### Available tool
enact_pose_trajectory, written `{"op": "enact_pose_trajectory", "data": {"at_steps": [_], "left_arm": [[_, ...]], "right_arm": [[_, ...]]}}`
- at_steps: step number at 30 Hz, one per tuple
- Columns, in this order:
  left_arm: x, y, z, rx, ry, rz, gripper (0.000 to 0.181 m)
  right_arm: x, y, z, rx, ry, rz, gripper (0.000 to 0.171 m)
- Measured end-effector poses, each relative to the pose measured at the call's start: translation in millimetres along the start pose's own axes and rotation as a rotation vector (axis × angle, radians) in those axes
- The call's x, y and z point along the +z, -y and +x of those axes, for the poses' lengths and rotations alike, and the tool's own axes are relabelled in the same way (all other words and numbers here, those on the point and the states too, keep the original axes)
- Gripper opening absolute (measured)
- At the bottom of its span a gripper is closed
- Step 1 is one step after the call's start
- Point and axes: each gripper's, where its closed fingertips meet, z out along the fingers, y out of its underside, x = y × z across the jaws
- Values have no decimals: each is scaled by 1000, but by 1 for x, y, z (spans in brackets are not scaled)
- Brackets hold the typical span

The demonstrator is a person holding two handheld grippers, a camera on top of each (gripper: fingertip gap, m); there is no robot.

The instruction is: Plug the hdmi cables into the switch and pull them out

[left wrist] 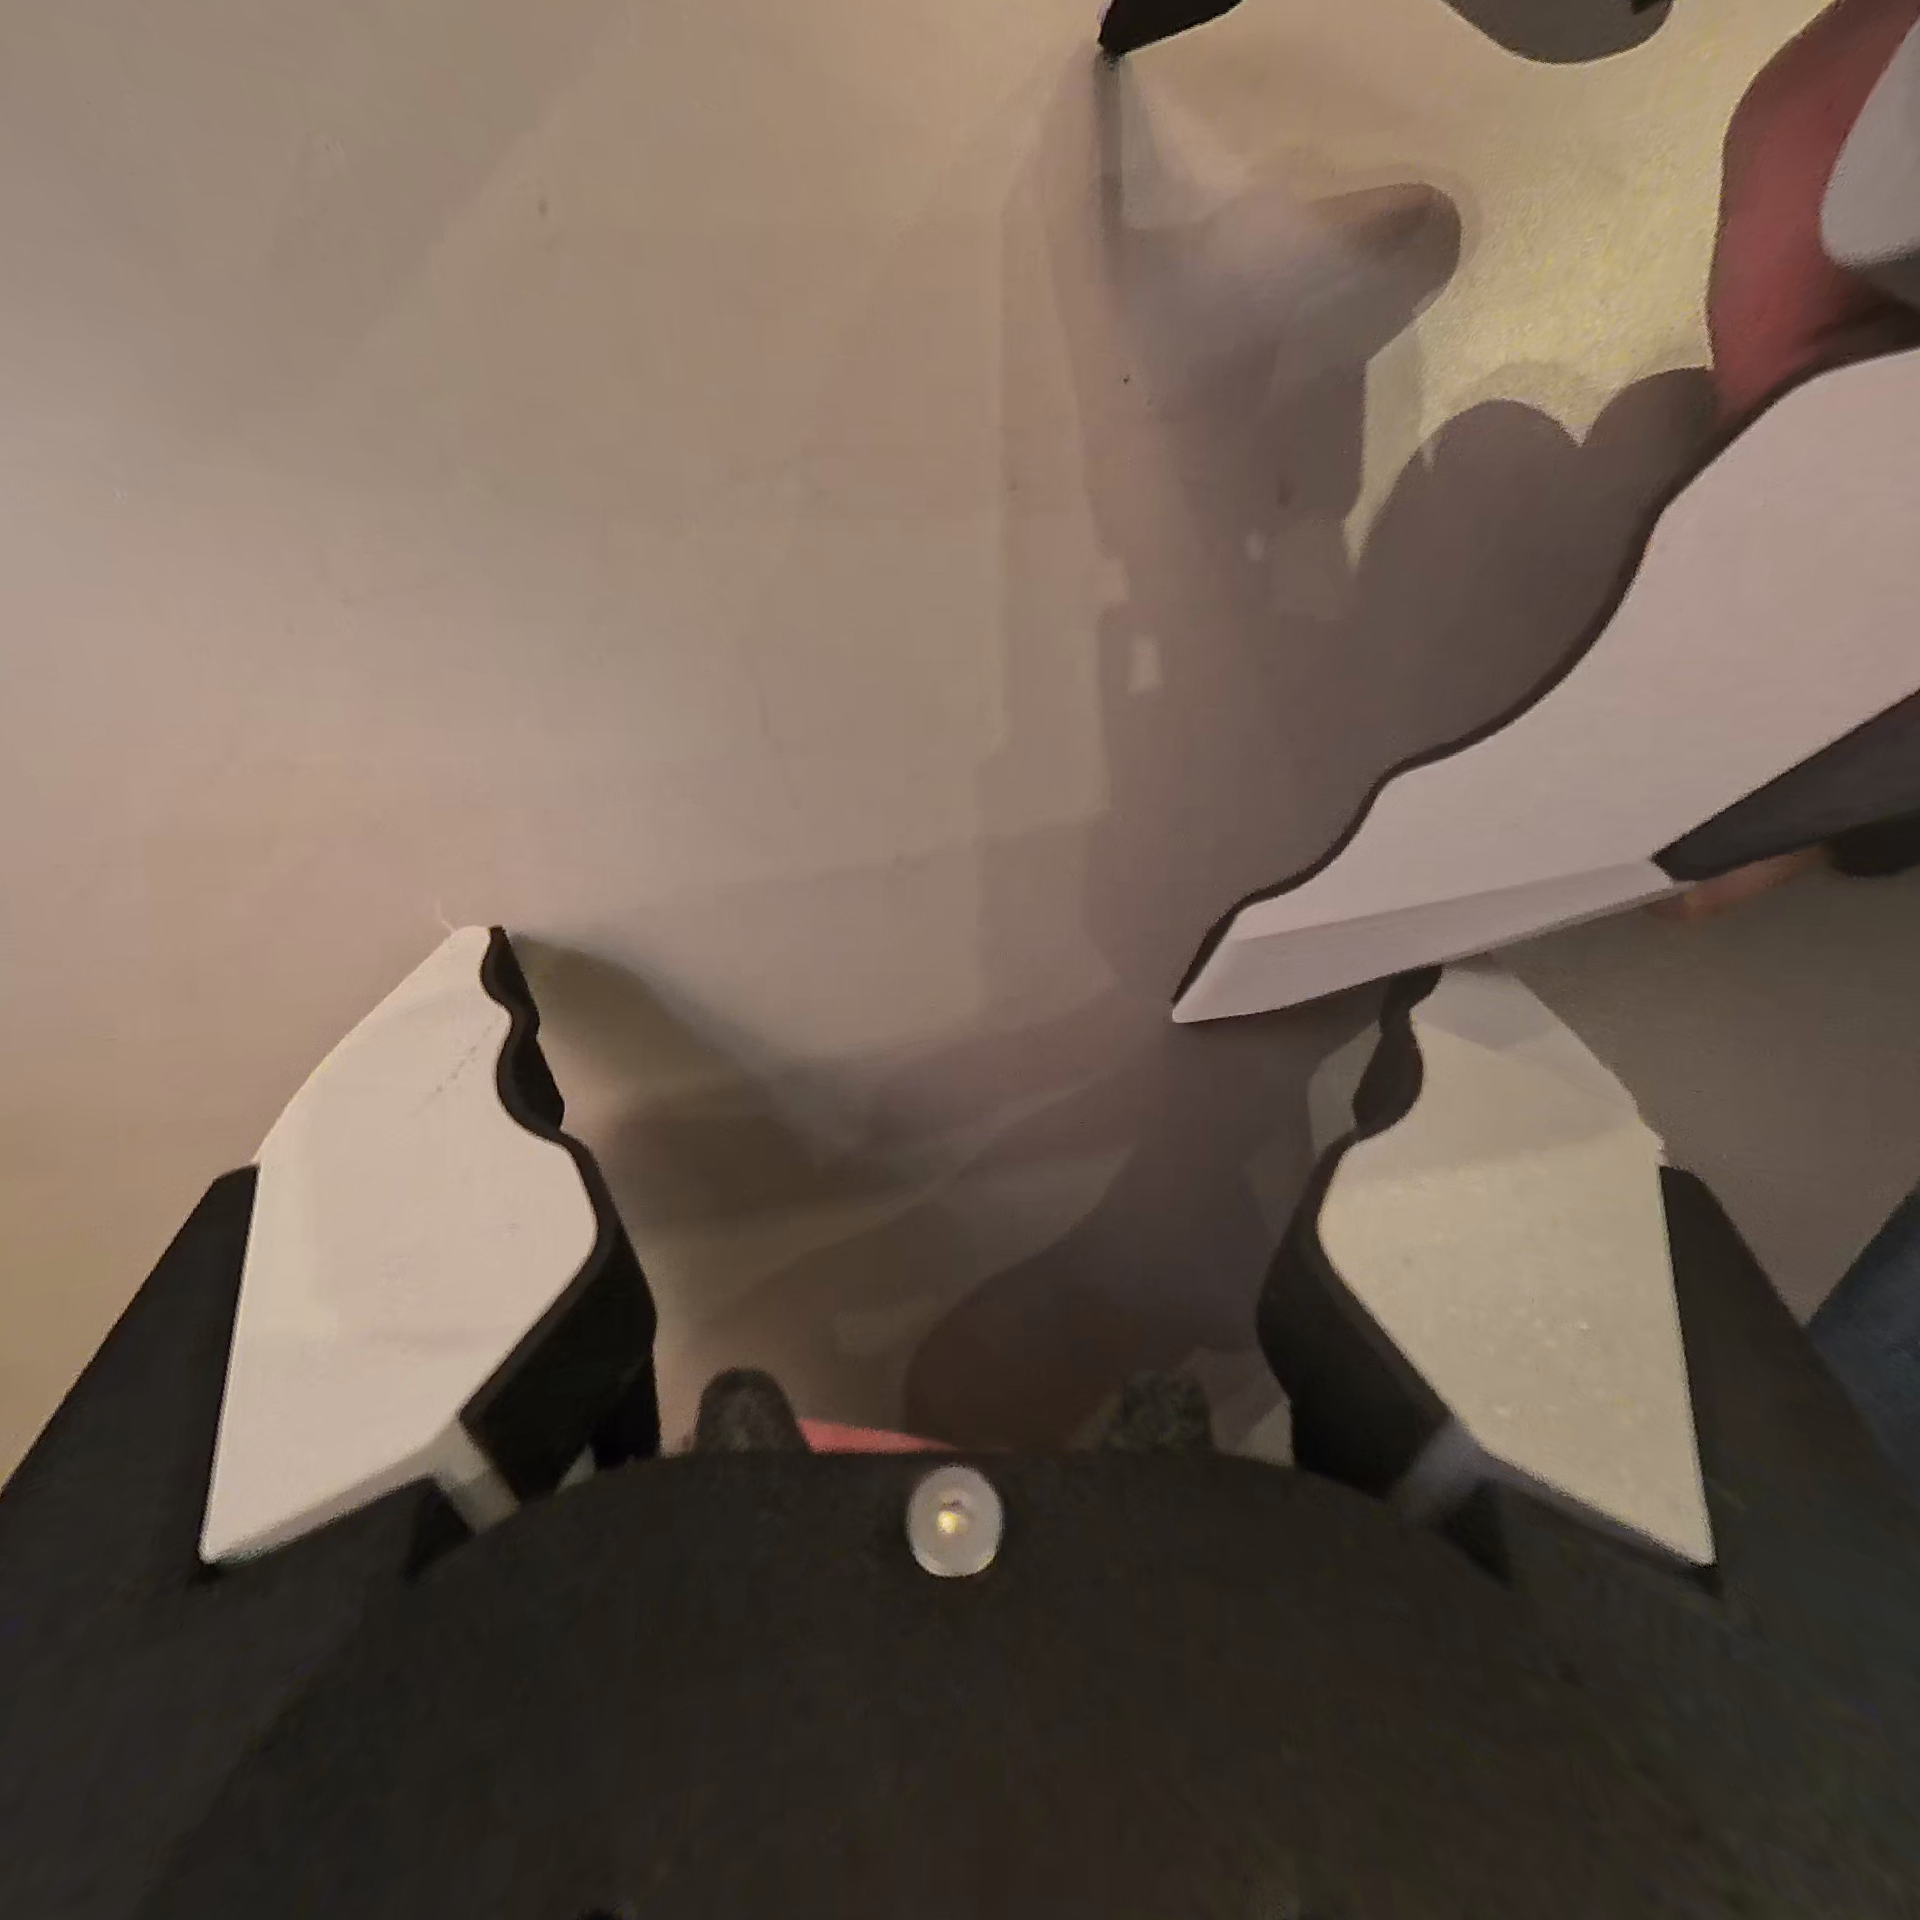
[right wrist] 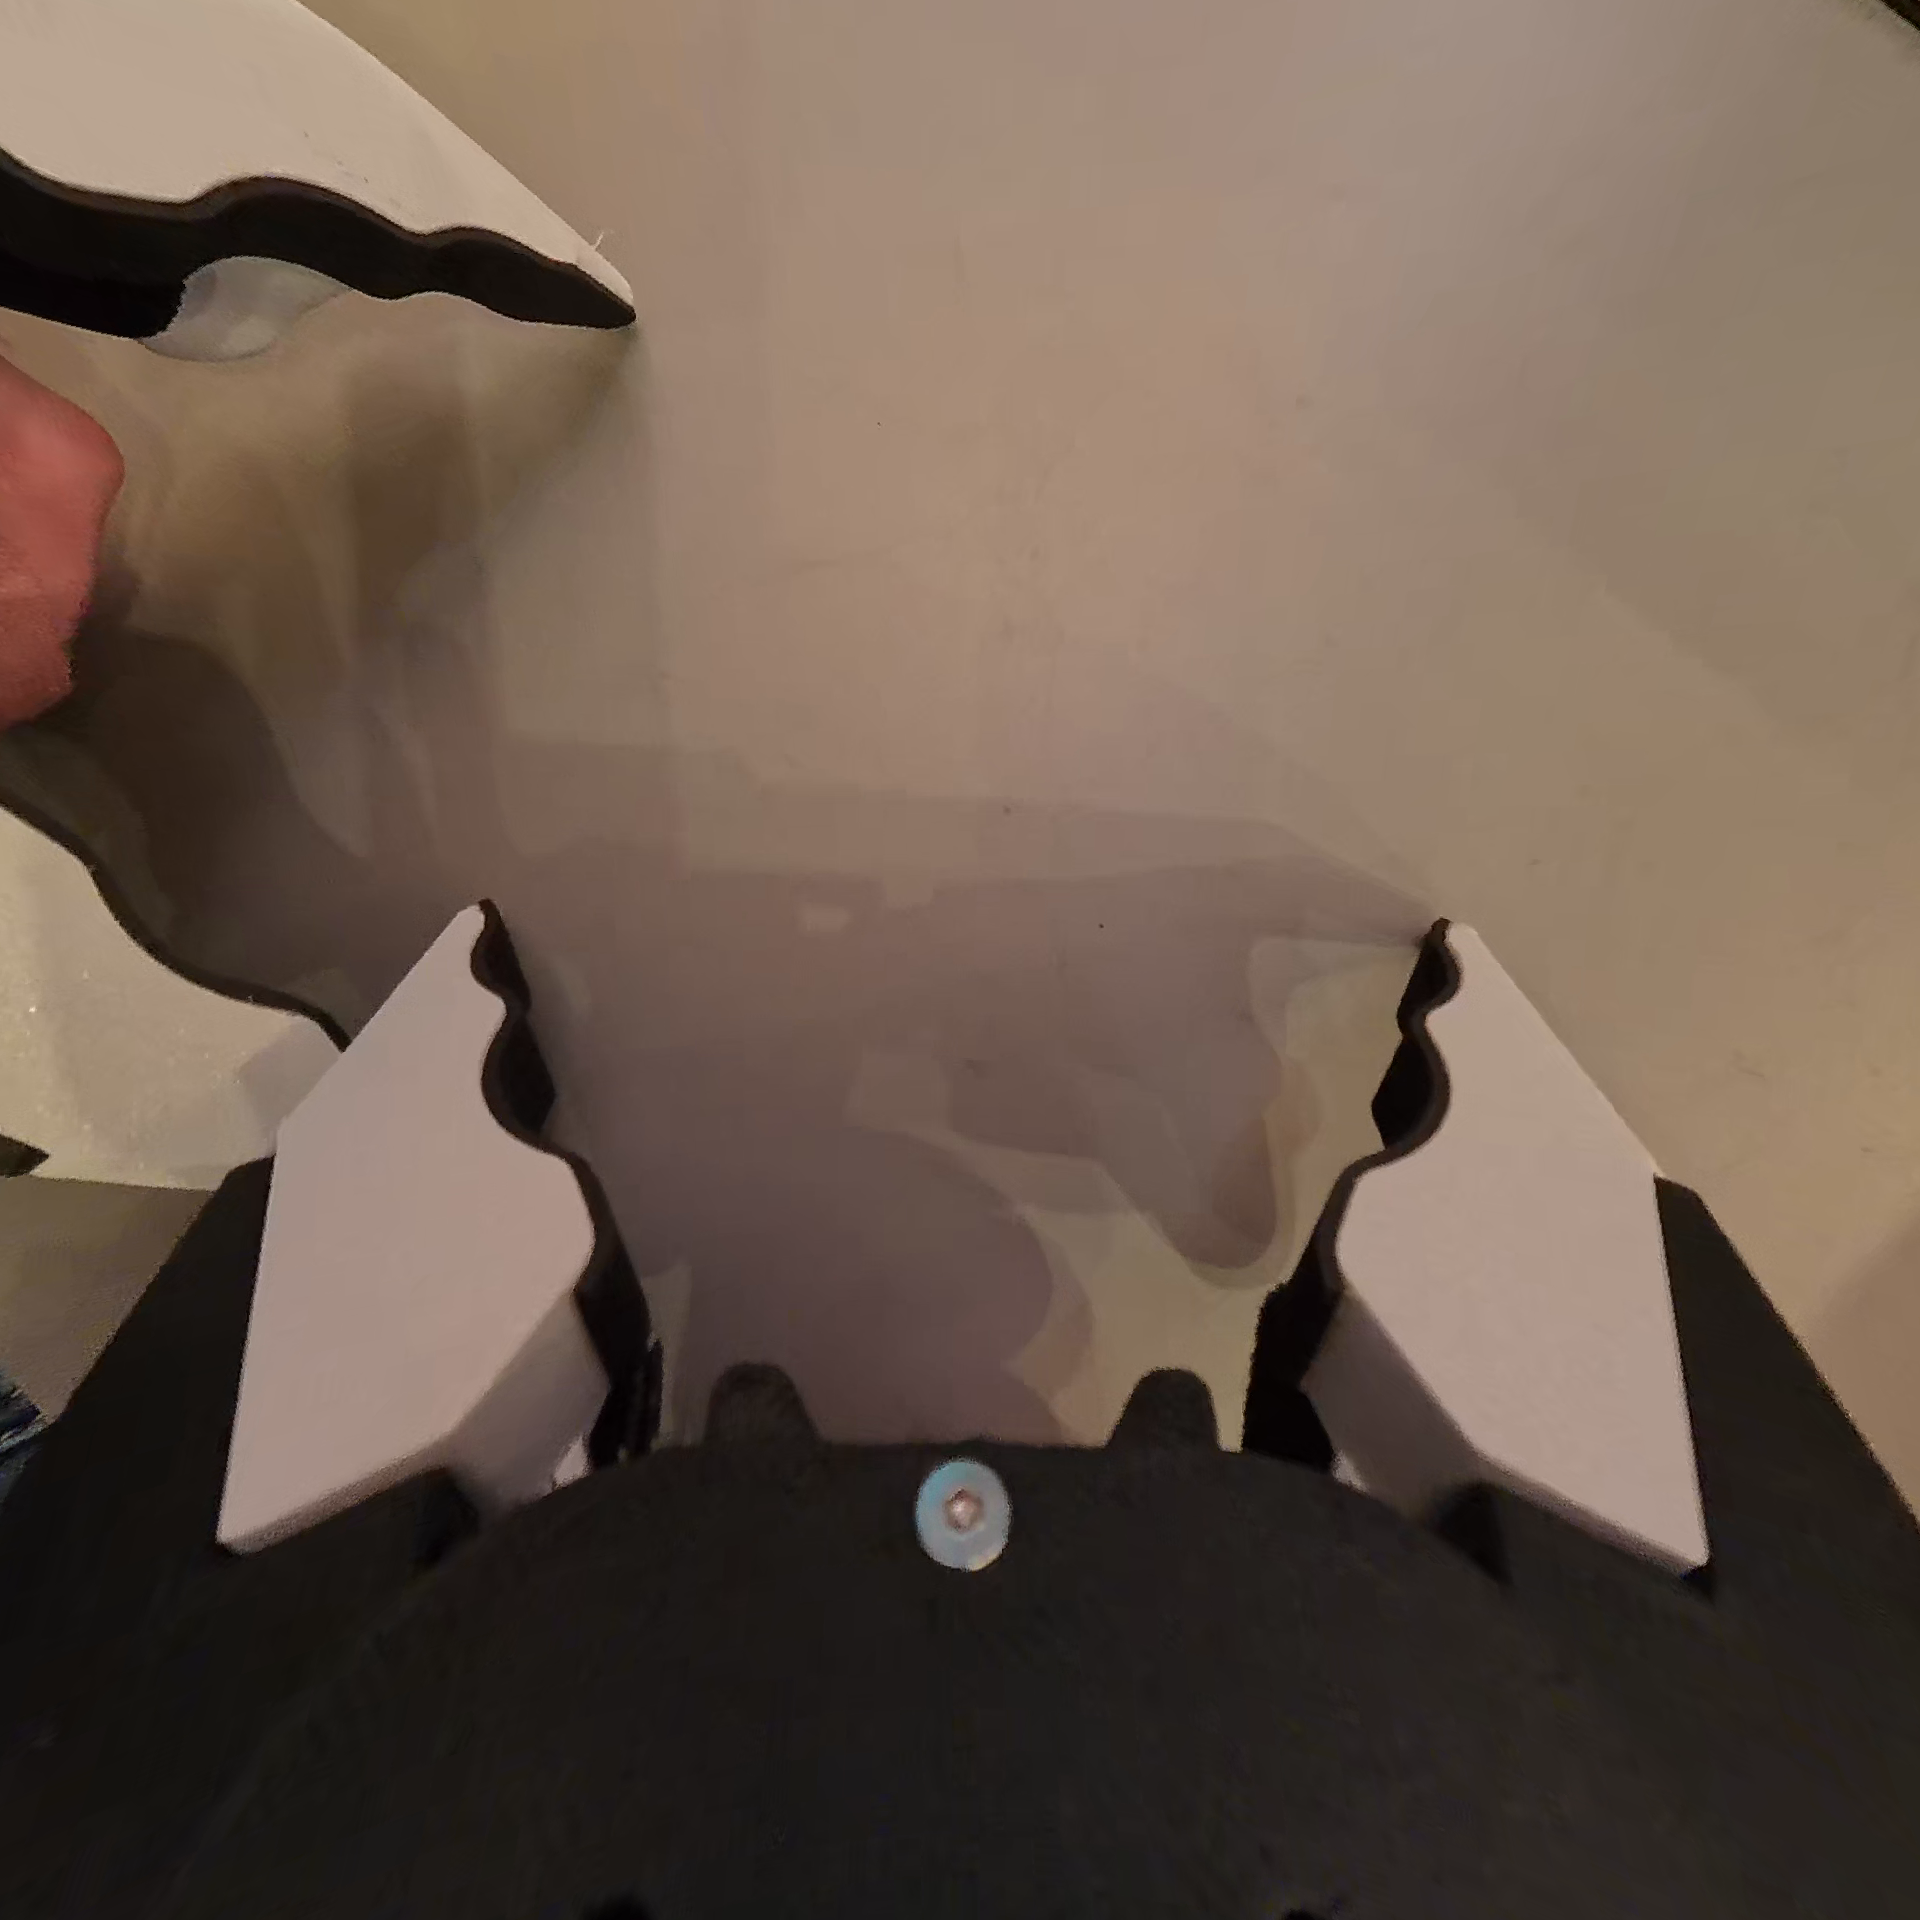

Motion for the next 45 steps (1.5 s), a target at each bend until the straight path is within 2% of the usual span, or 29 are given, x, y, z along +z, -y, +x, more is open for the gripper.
{"op": "enact_pose_trajectory", "data": {"at_steps": [4, 7, 12, 13, 16, 17, 18, 19, 20, 22, 29, 31, 36, 40, 45], "left_arm": [[1, 2, 2, 12, -10, 15, 147], [0, 1, 2, 15, -13, 5, 146], [-1, 2, 4, 14, -12, 16, 140], [-2, 4, 7, 21, -17, 30, 131], [-7, 10, 17, 47, -40, 71, 84], [-8, 12, 20, 63, -54, 89, 58], [-9, 12, 21, 62, -63, 101, 47], [-9, 12, 22, 47, -83, 109, 35], [-9, 12, 26, 25, -133, 107, 23], [-10, 11, 28, -27, -202, 106, 0], [-11, 10, 32, -4, -212, 104, 0], [-11, 10, 34, 5, -217, 104, 0], [-16, 13, 56, -70, -370, 111, 0], [-13, 9, 57, 0, -329, 89, 0], [-13, 9, 56, -5, -332, 88, 0]], "right_arm": [[-1, -1, 0, -14, 10, -3, 158], [-4, -3, 2, -27, 20, -3, 151], [-16, -3, 6, -21, 57, 15, 110], [-18, -2, 5, -13, 82, 30, 98], [-22, 1, -4, -11, 146, 42, 67], [-23, -1, -6, -31, 158, 35, 51], [-23, -2, -10, -55, 170, 28, 37], [-24, -2, -13, -75, 185, 25, 14], [-26, -1, -16, -89, 196, 31, 1], [-30, 4, -18, -100, 199, 55, 0], [-32, 6, -22, -92, 234, 73, 0], [-33, 8, -22, -87, 239, 77, 5], [-33, 8, -22, -91, 236, 81, 10], [-34, 9, -22, -89, 239, 88, 11], [-34, 9, -22, -90, 245, 89, 13]]}}
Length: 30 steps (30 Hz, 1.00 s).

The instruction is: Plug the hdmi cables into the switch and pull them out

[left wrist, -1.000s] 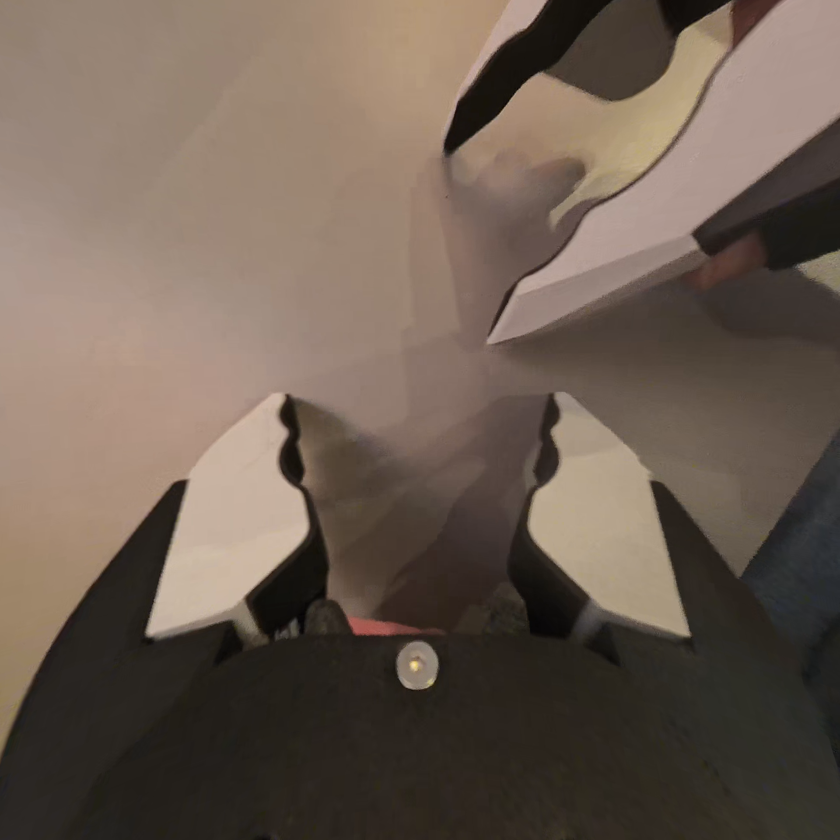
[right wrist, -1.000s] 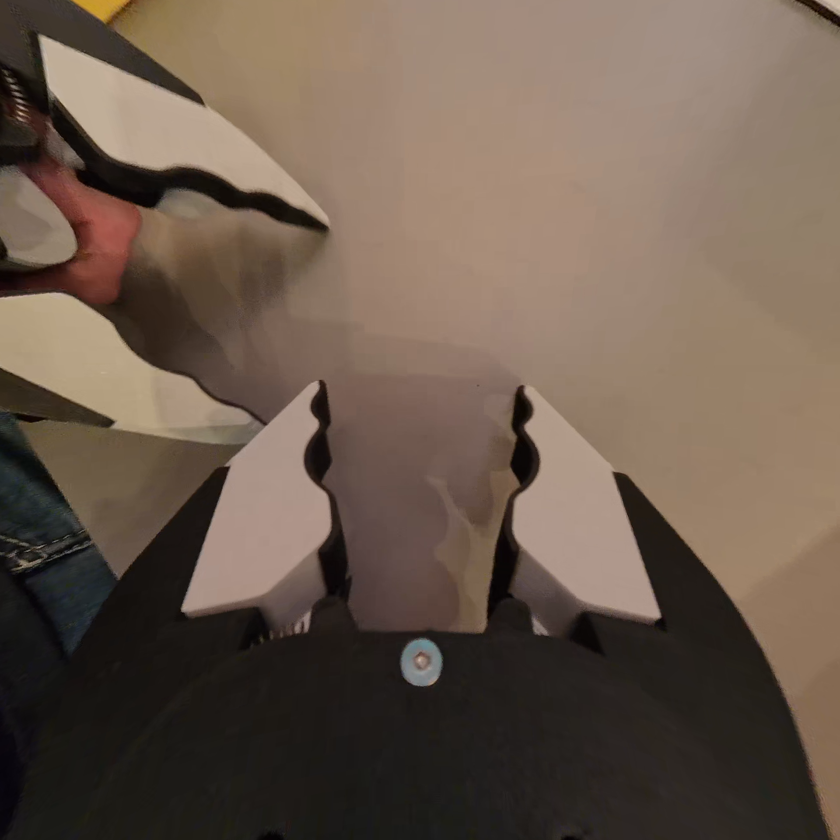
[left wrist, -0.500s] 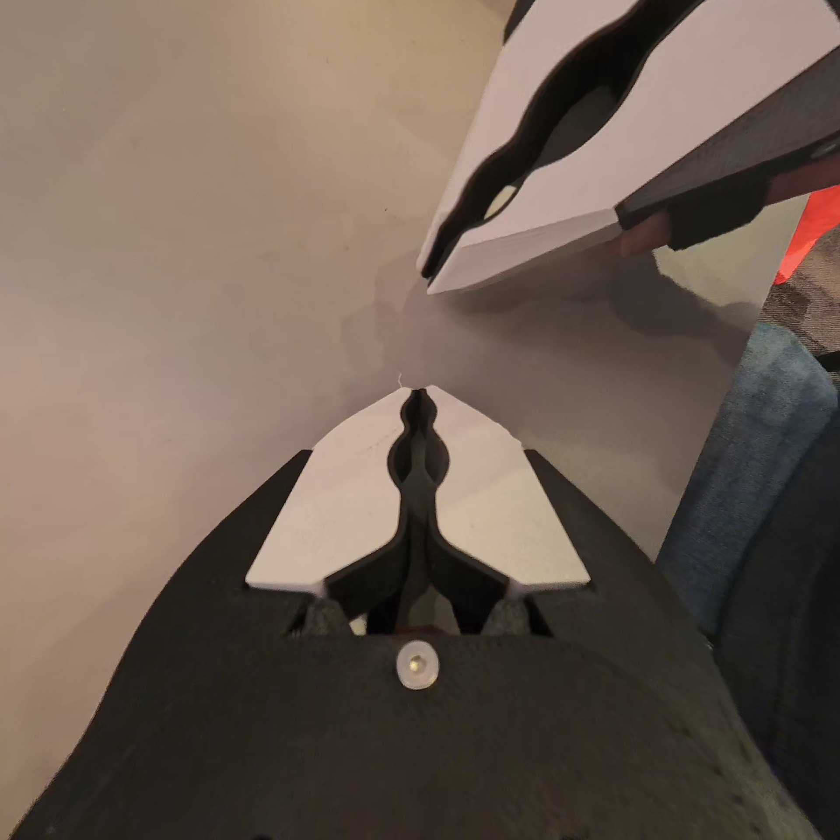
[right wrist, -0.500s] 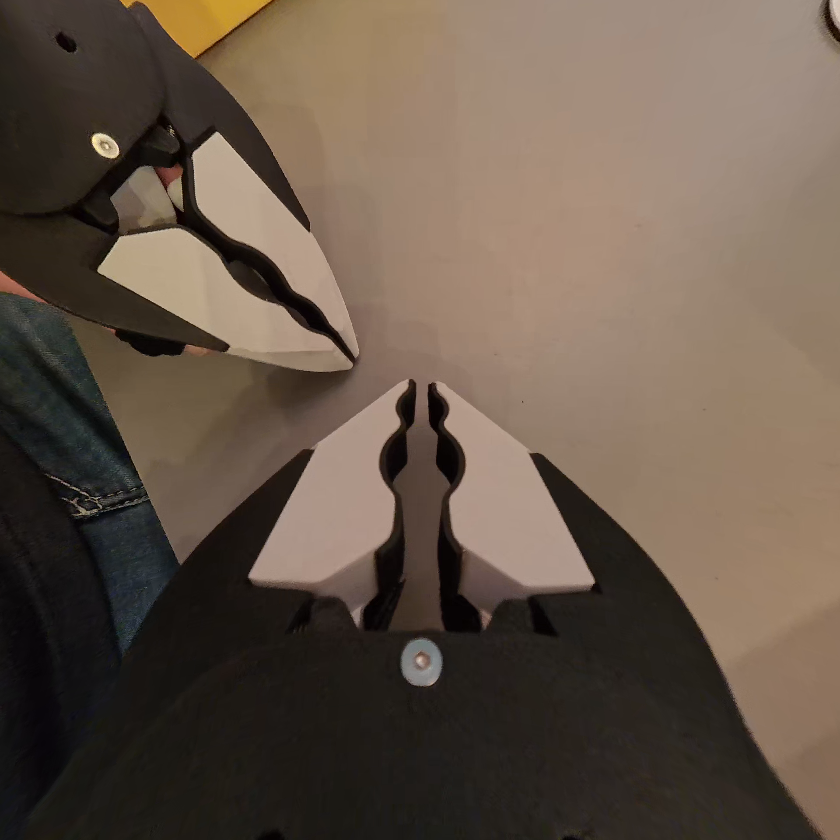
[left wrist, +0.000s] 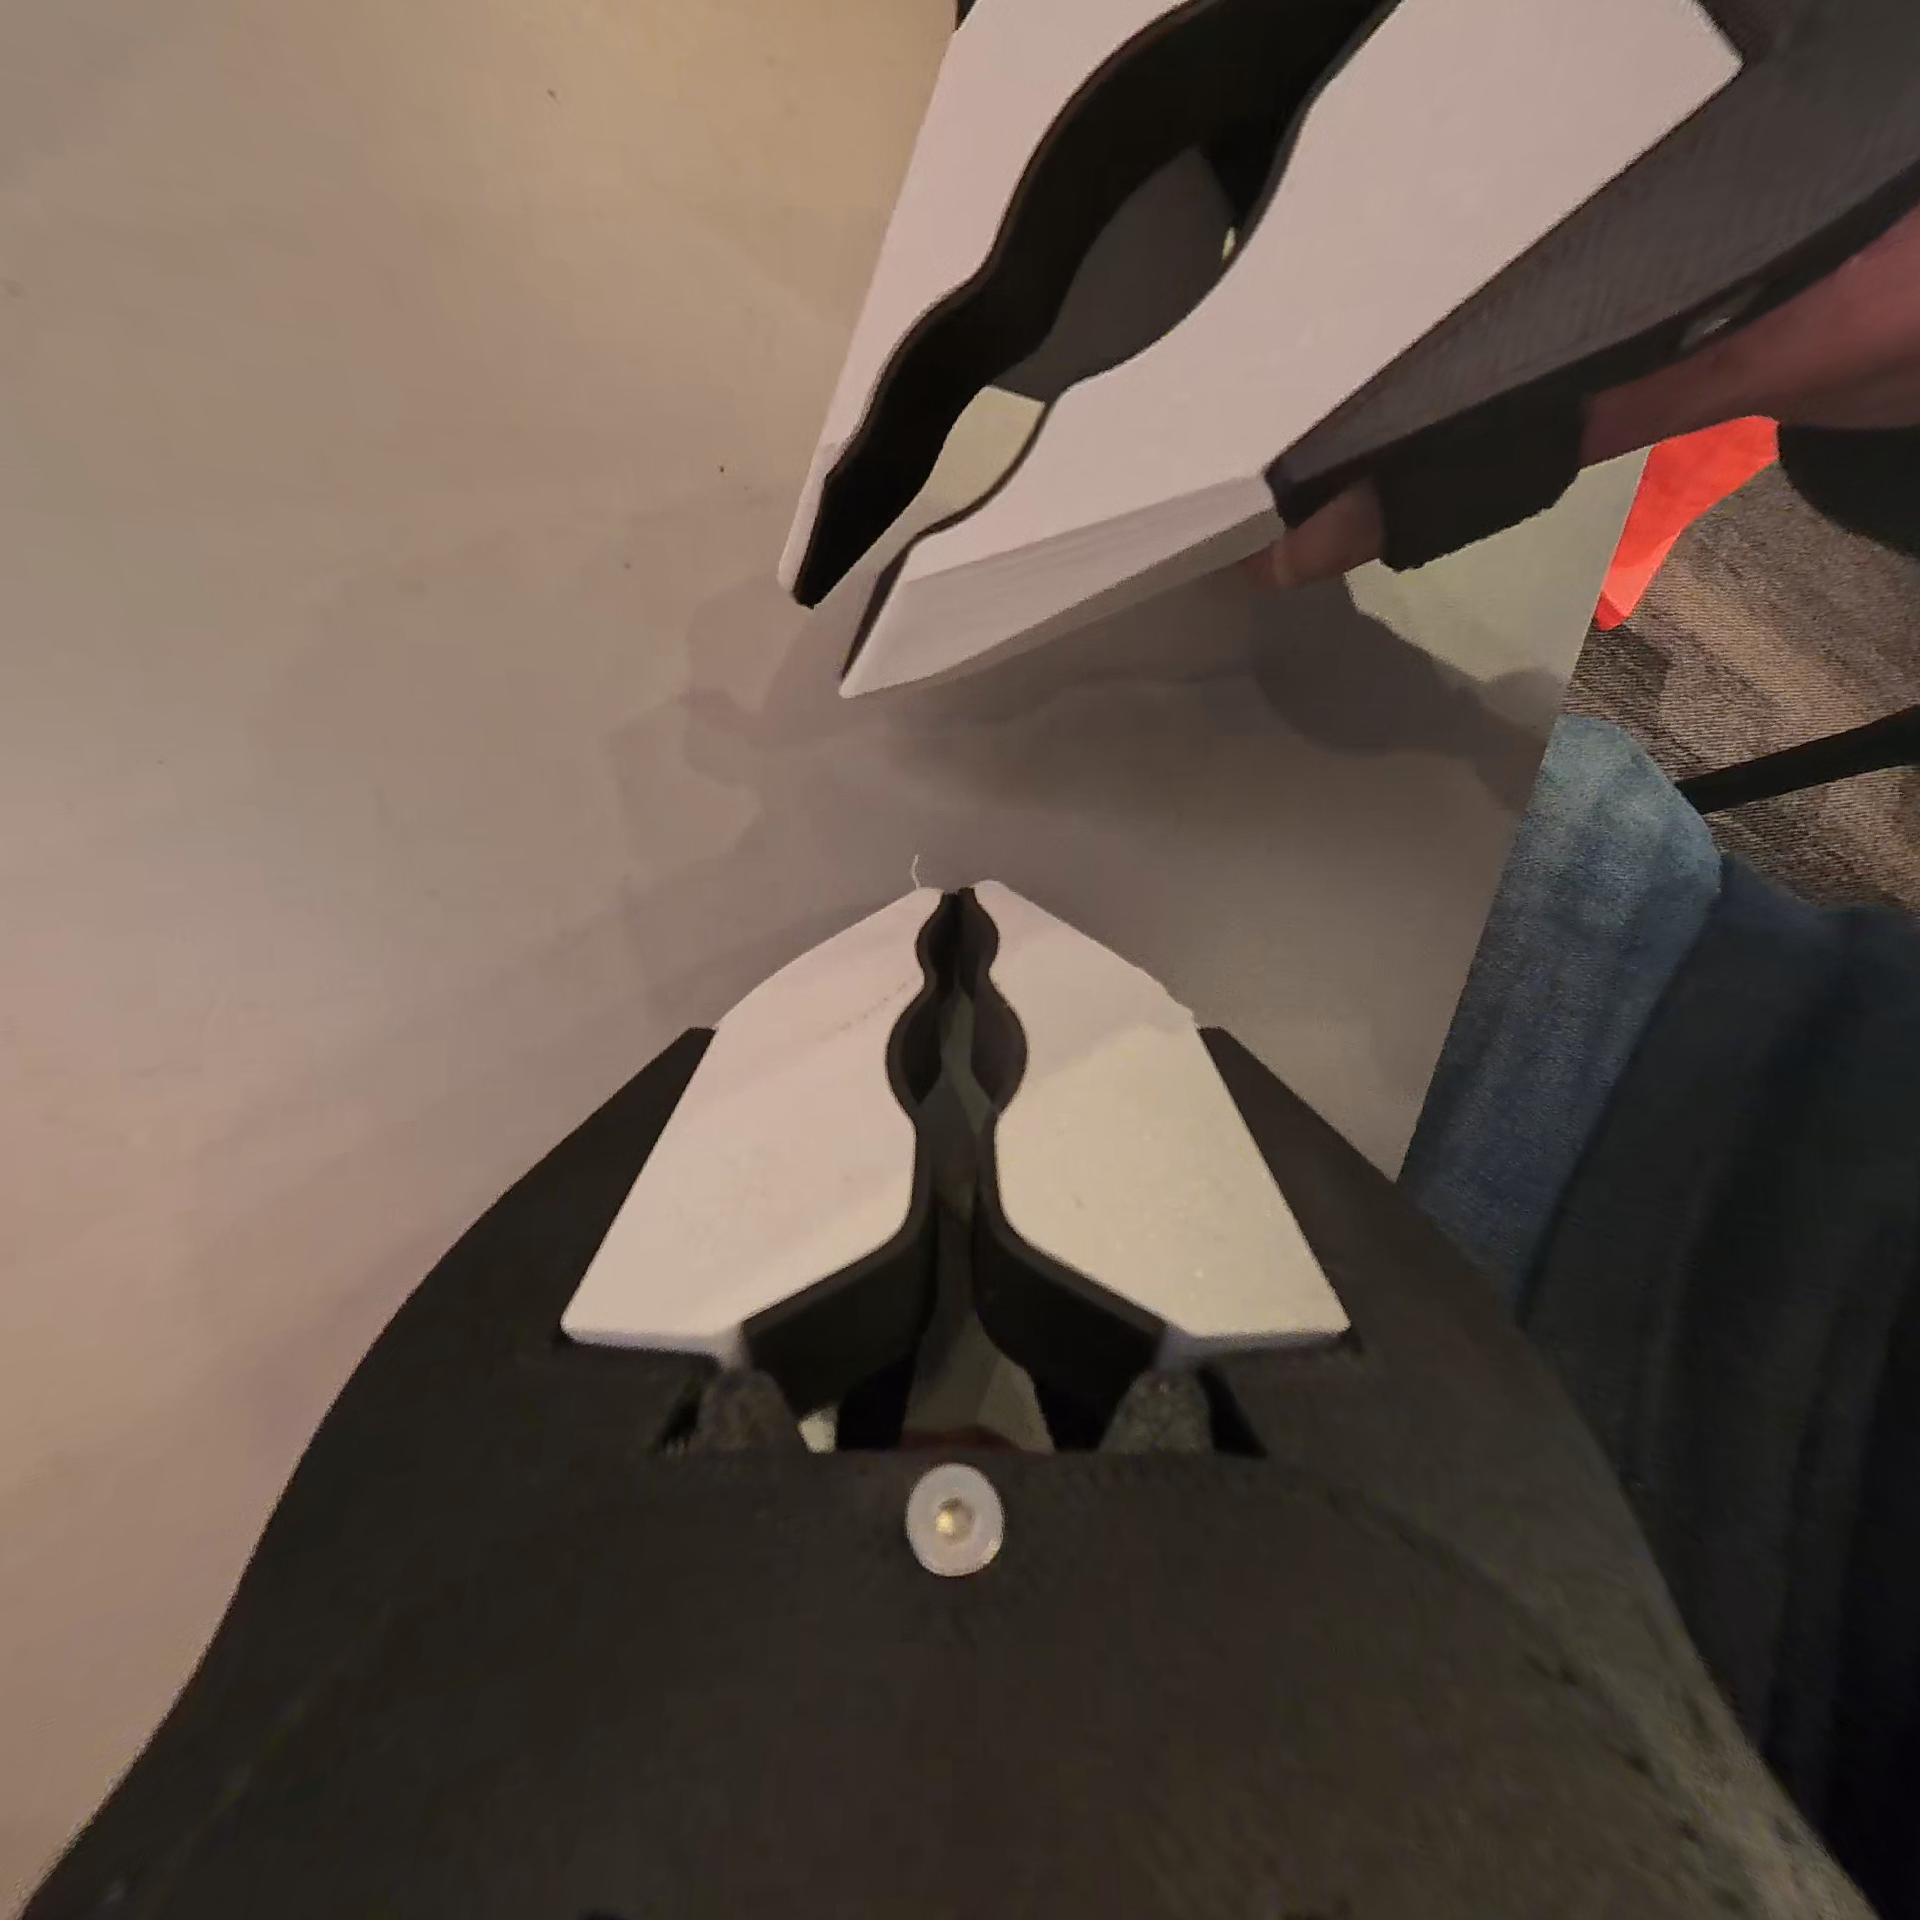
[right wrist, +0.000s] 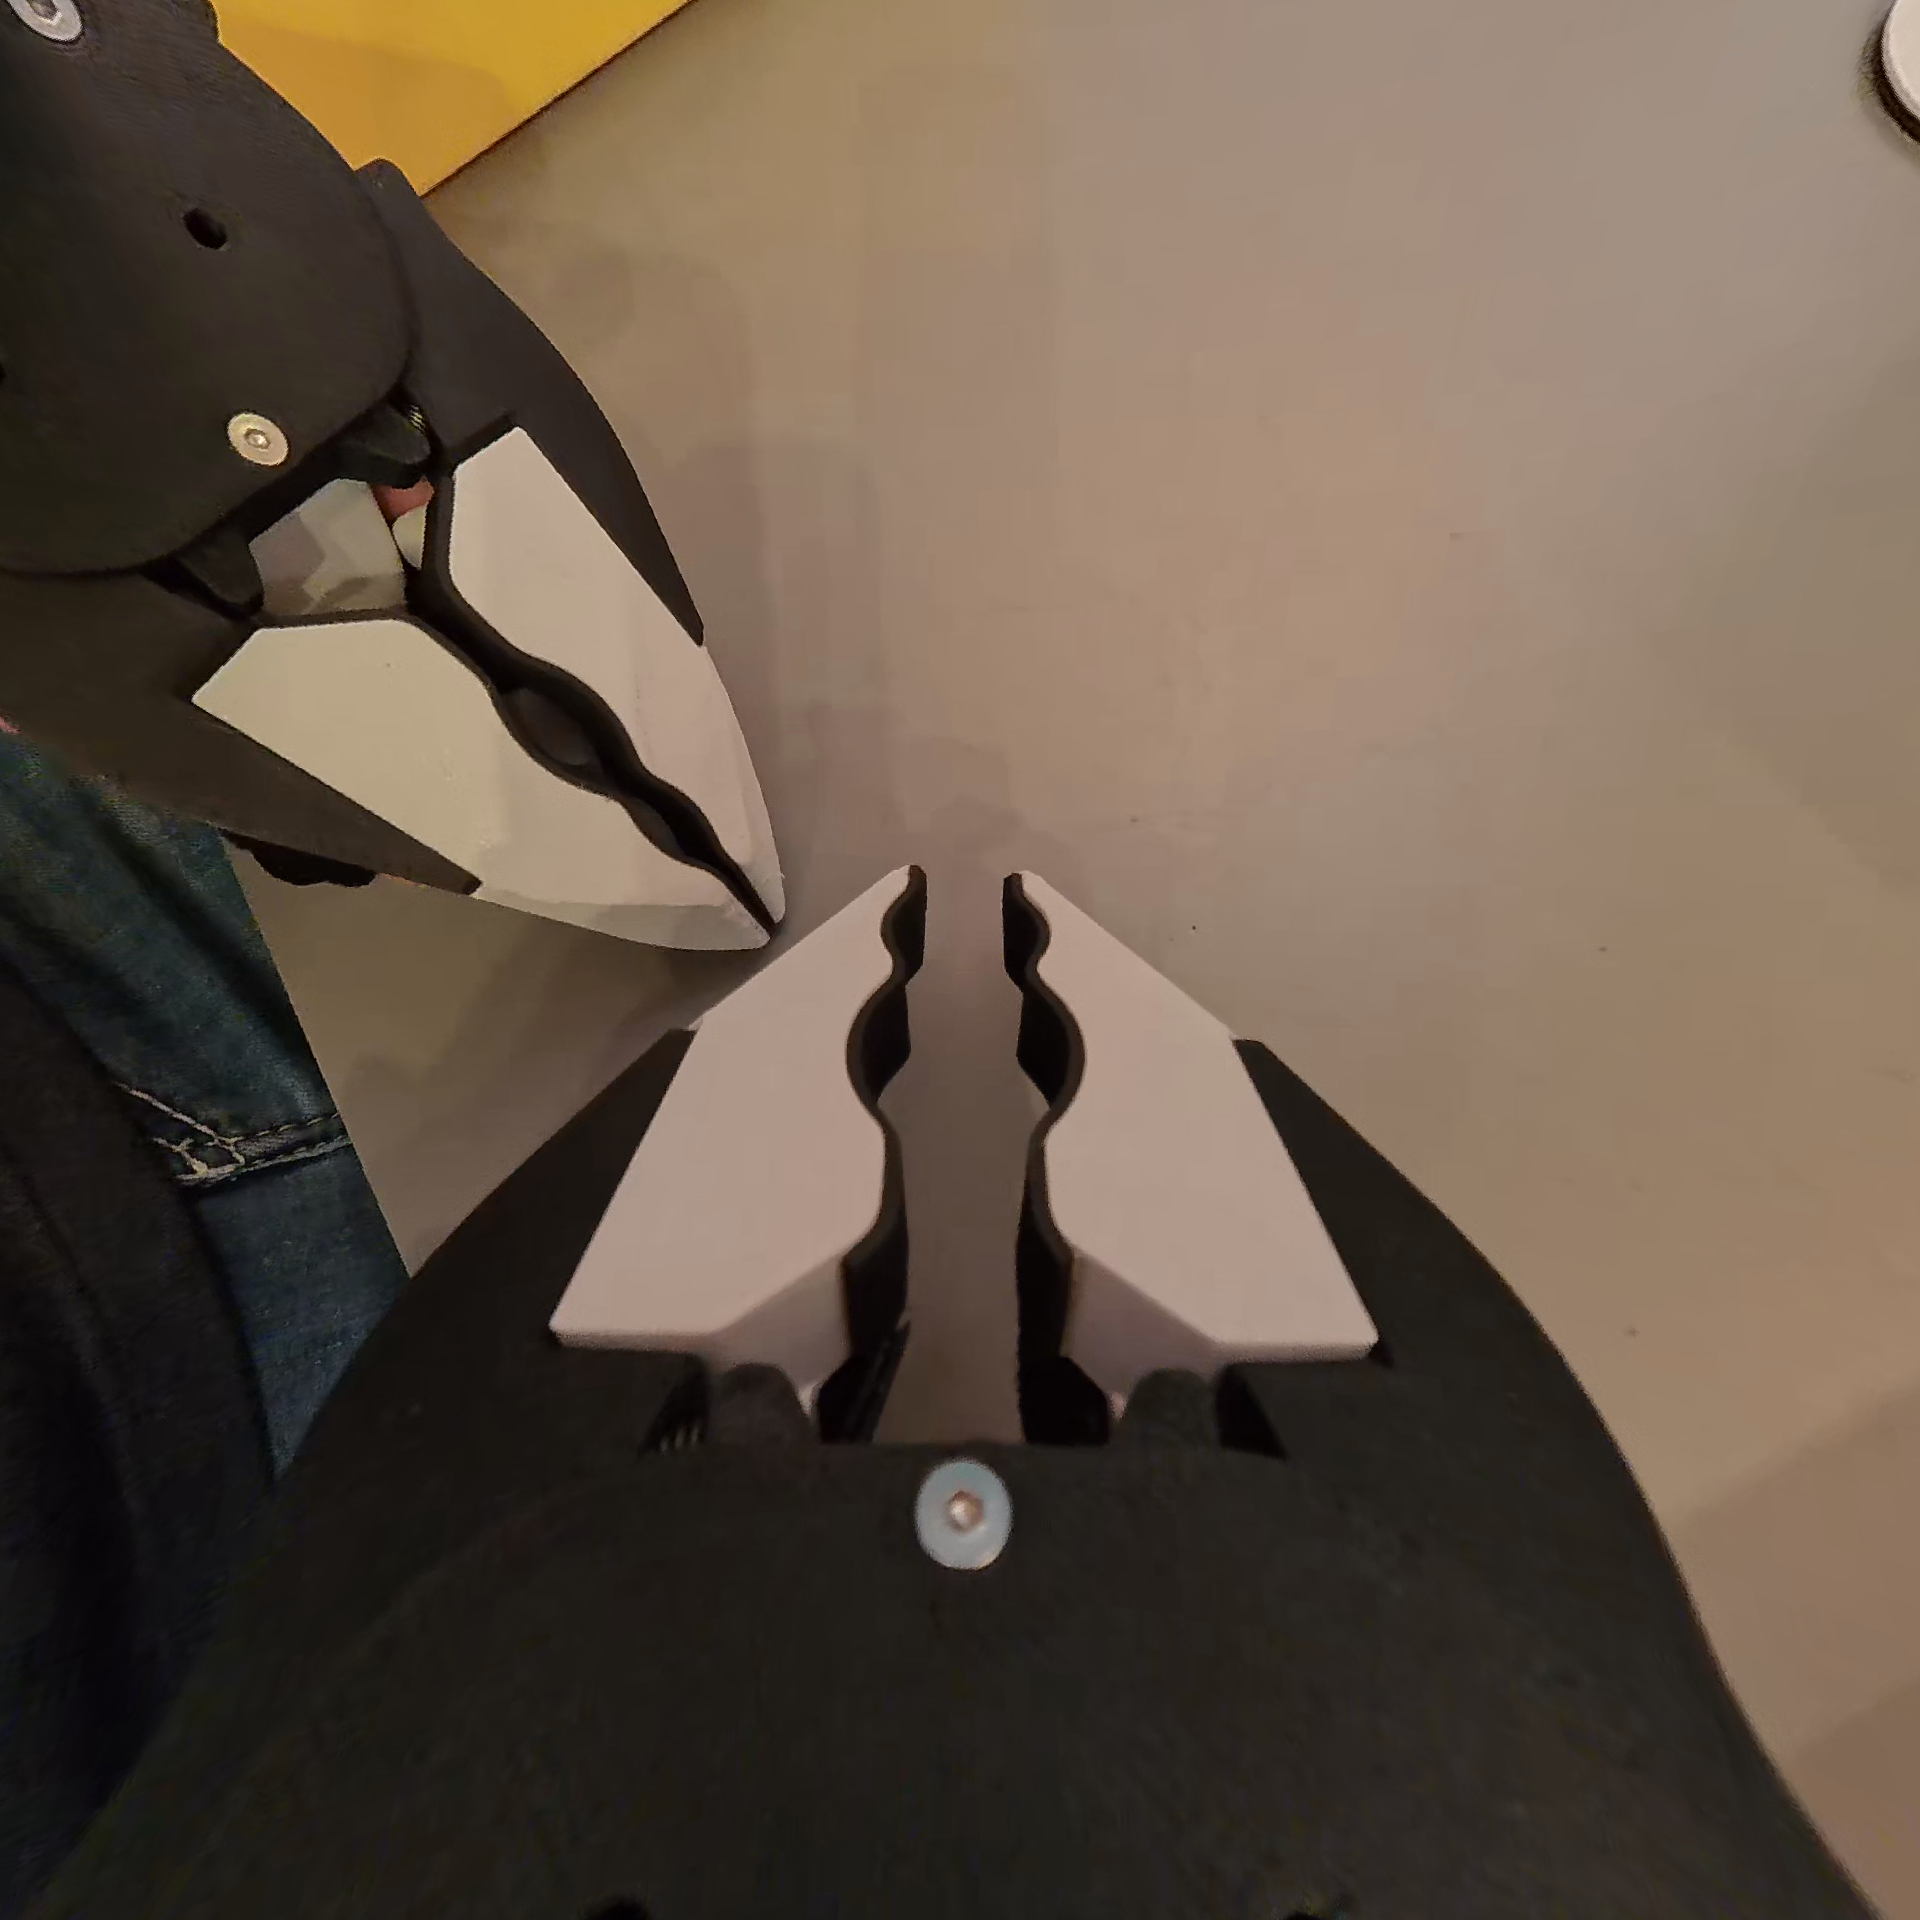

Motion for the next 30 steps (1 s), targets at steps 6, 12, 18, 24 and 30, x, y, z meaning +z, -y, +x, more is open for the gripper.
{"op": "enact_pose_trajectory", "data": {"at_steps": [6, 12, 18, 24, 30], "left_arm": [[-1, 0, -2, 7, 7, 0, 0], [-1, 0, 0, 17, 4, 0, 1], [-1, 0, -1, 27, 13, -1, 0], [-1, 0, -1, 39, 21, -1, 0], [-1, 0, -1, 41, 23, -1, 0]], "right_arm": [[0, 0, -1, -6, 4, -4, 15], [0, -1, -2, -9, 5, -5, 16], [1, -1, -2, -11, 7, -7, 17], [0, -1, -2, -13, 7, -6, 17], [0, -1, -2, -14, 8, -6, 18]]}}
